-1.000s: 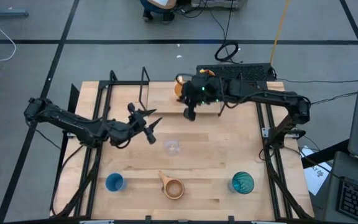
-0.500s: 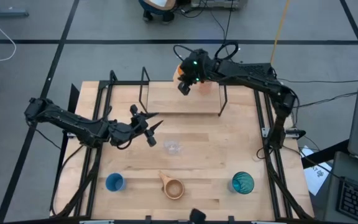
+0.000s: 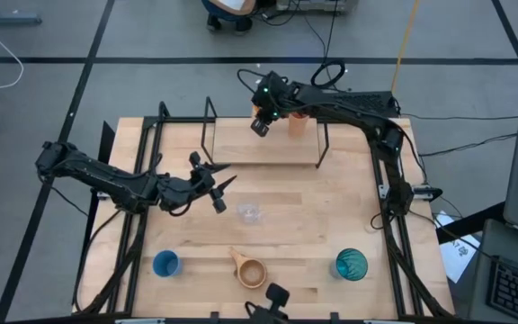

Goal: Stack small to large cups/mugs on shelf
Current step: Put the light pink mug on the shelf

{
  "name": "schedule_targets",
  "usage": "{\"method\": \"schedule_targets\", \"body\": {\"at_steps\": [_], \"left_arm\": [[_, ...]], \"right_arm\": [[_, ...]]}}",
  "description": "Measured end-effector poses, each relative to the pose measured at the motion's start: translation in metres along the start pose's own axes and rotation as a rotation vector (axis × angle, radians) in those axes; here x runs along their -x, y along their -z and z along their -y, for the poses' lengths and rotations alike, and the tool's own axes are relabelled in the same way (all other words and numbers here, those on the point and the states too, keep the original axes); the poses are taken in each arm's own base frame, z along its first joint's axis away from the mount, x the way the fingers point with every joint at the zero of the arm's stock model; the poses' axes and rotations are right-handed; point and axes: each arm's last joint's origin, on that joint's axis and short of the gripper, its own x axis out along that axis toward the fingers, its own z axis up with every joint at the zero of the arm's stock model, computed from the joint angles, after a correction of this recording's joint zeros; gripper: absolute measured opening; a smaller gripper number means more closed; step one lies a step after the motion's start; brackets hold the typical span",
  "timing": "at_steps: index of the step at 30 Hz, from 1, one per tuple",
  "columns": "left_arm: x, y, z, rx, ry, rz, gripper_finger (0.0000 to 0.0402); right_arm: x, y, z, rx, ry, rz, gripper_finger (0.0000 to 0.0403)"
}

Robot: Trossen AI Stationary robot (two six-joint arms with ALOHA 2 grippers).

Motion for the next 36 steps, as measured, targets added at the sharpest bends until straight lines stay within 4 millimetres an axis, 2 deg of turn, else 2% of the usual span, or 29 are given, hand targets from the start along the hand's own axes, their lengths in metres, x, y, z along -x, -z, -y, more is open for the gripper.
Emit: {"method": "schedule_targets", "body": {"at_steps": [11,28,36], "left_arm": [[0.000,-0.001,0.001,0.006,0.026,0.008,0.0175],[0.000,-0.001,0.001,0.007,0.029,0.008,0.0175],[0.000,-0.001,0.002,0.008,0.055,0.009,0.0175]], "right_arm": [[-0.027,0.010,0.007,0.002,0.005,-0.062,0.0005],[-0.031,0.012,0.009,0.008,0.006,-0.064,0.0007],[-0.040,0.019,0.009,0.002,0.006,-0.060,0.0007]]}}
